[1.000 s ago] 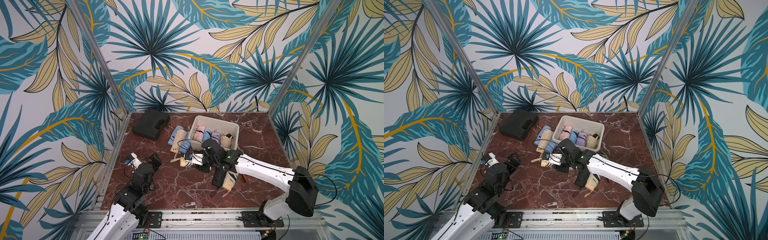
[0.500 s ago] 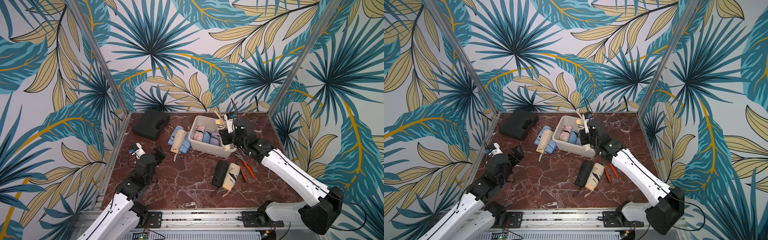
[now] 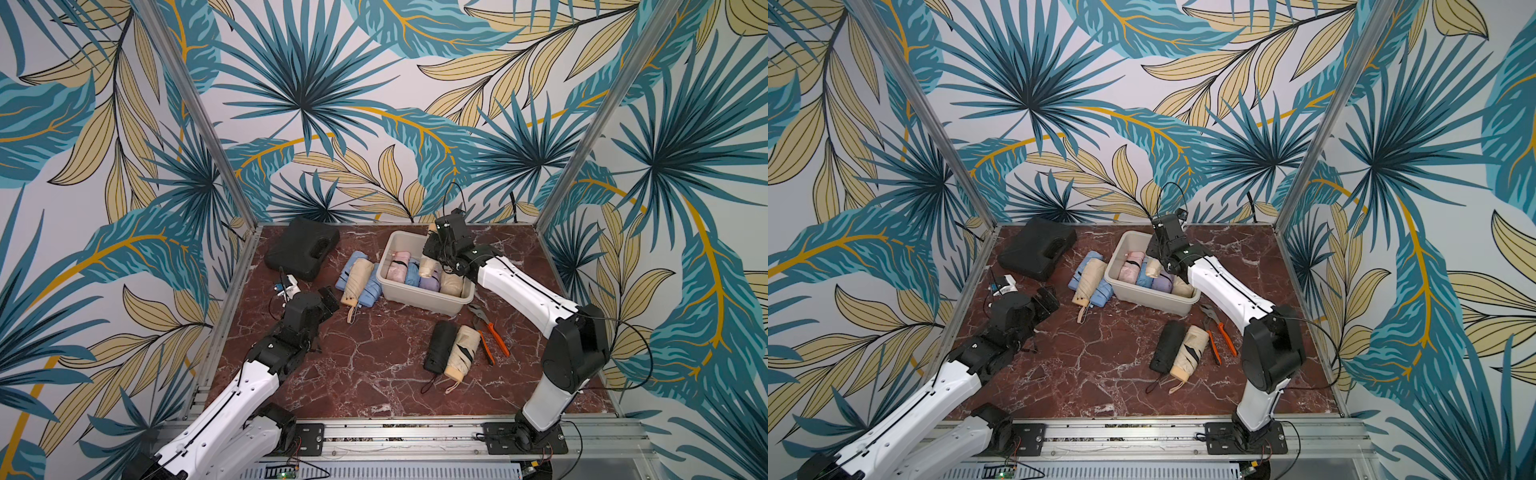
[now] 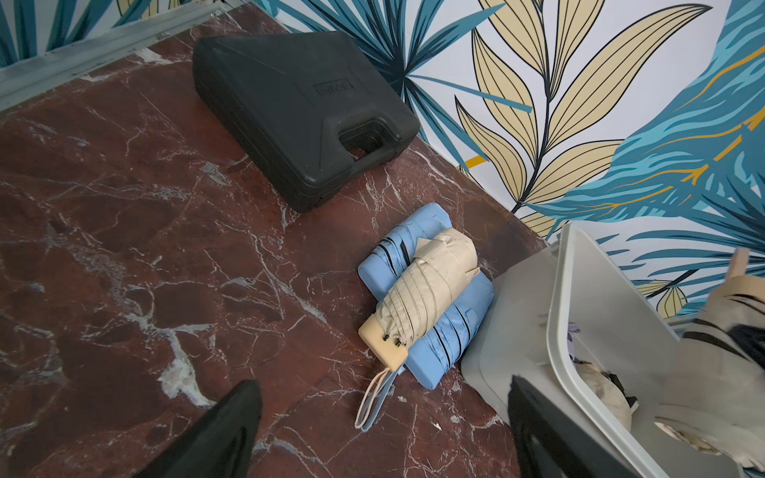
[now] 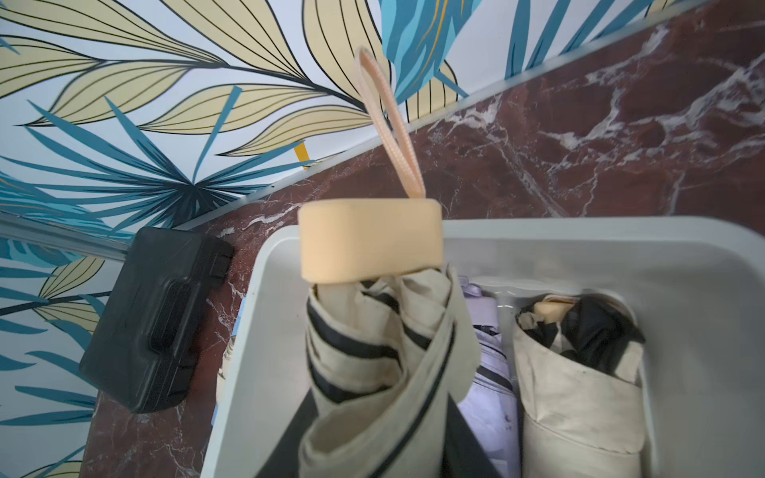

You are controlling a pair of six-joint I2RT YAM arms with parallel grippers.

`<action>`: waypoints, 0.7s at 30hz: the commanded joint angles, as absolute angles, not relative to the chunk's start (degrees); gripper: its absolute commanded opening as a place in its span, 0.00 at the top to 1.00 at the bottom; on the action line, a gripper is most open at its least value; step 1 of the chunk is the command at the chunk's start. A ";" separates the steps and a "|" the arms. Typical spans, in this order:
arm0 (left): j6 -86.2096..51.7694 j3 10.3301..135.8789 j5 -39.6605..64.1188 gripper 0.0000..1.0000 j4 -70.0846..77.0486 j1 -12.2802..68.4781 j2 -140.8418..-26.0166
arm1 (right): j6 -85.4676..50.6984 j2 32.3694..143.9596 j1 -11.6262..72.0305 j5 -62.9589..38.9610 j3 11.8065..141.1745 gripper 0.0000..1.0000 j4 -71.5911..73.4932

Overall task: Put the umbrella into the storage box
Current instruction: Place the umbrella in the storage box.

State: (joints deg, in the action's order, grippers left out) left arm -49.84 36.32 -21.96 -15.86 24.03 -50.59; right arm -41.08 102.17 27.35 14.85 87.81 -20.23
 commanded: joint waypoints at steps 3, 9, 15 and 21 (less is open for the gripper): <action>-49.82 39.33 -22.06 0.04 -14.92 23.43 -51.47 | -48.21 105.45 27.15 15.01 88.05 0.93 -15.10; -51.36 38.72 -23.02 0.05 -15.00 23.31 -51.24 | -48.18 107.26 26.89 15.53 85.68 0.93 -15.37; -52.10 38.76 -24.17 0.05 -14.46 23.31 -51.50 | -48.05 109.38 26.65 15.41 83.61 0.94 -14.94; -52.73 38.71 -24.17 0.05 -14.58 23.29 -51.60 | -47.04 112.42 26.63 14.86 84.94 0.82 -14.71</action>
